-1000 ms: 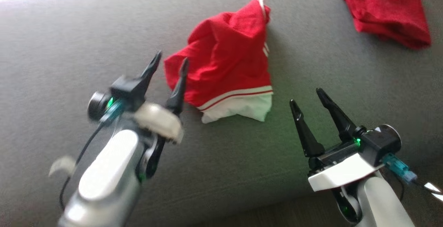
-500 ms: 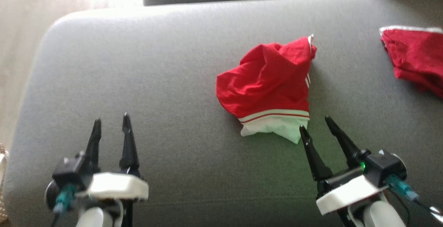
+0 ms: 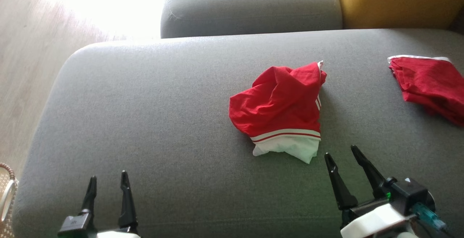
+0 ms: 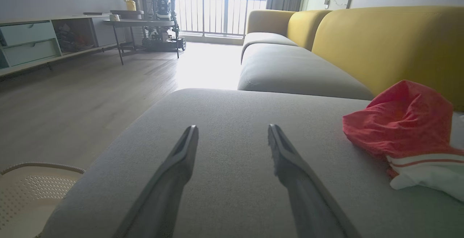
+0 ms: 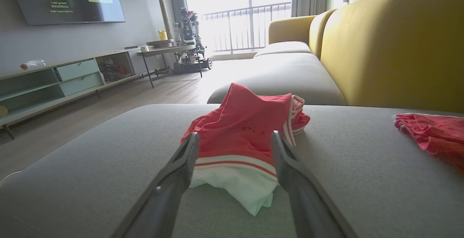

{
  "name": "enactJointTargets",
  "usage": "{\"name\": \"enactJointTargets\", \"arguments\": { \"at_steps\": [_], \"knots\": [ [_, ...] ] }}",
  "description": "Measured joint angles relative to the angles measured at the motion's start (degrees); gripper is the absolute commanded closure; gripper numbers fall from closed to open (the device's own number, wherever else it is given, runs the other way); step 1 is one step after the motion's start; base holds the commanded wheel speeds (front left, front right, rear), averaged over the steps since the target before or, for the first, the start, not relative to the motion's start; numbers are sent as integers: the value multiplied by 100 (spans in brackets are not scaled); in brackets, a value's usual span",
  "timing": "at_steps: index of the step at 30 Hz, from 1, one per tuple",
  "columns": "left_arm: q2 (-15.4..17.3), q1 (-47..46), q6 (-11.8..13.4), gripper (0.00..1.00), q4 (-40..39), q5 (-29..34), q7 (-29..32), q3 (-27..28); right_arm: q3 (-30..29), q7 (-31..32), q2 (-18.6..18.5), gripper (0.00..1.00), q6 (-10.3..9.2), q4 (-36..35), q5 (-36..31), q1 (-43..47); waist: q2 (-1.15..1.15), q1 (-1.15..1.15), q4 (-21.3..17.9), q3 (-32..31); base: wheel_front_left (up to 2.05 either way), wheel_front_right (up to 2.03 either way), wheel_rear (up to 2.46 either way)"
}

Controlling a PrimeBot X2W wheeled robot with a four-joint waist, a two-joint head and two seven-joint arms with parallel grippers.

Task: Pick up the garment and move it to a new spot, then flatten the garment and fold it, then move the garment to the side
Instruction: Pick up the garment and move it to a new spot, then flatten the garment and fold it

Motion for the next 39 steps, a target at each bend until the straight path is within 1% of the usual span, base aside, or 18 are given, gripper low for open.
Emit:
{"name": "enactJointTargets", "arguments": {
  "at_steps": [6,33,36,39],
  "knots": [
    [-12,3,-48,0,3,1,0,42,-45,0,0,0,0,18,-29,104,0,0,-13,-58,0,0,0],
    [-15,22,-60,0,37,-10,0,-36,-33,0,1,0,0,25,-47,191,0,0,-120,-52,0,0,0],
    [-15,20,-165,0,87,-10,0,-70,-38,0,1,0,0,25,-48,191,0,0,-157,-30,0,0,0],
    [-14,-38,-319,0,259,-7,0,-270,-34,0,1,0,0,19,-48,188,0,0,-246,31,0,0,0]
  ]
}}
